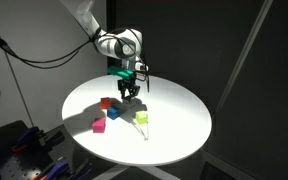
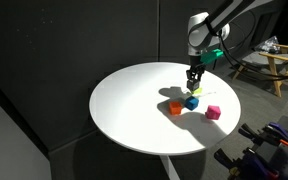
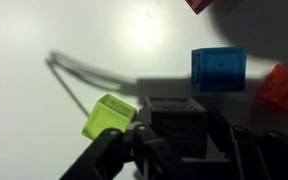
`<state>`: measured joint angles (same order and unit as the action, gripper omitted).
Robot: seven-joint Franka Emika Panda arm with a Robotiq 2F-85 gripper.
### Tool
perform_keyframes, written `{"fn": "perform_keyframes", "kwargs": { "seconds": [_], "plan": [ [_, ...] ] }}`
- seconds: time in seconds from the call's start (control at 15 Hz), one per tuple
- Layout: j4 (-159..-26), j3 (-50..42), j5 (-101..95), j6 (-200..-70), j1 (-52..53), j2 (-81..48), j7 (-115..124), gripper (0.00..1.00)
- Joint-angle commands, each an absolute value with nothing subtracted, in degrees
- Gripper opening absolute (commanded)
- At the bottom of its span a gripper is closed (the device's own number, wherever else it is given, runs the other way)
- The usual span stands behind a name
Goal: Place the gray block between the blue and the green blocks
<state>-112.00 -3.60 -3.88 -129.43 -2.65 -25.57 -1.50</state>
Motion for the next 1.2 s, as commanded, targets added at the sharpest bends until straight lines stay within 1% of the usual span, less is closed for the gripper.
{"fn": "perform_keyframes", "kwargs": {
  "seconds": [0.0, 0.07, 0.13, 1.13],
  "plan": [
    [-110.0, -3.4, -4.1, -129.1, -3.4, -26.9, -3.2, 0.32],
    [-111.7, -3.4, -4.0, -129.3, -2.9, -26.1, -1.6, 0.32],
    [-111.7, -3.4, -4.0, -129.3, -2.9, -26.2, -1.6, 0.57],
    [-111.7, -3.4, -4.0, -129.3, -2.9, -26.5, -1.6, 0.57]
  ]
}}
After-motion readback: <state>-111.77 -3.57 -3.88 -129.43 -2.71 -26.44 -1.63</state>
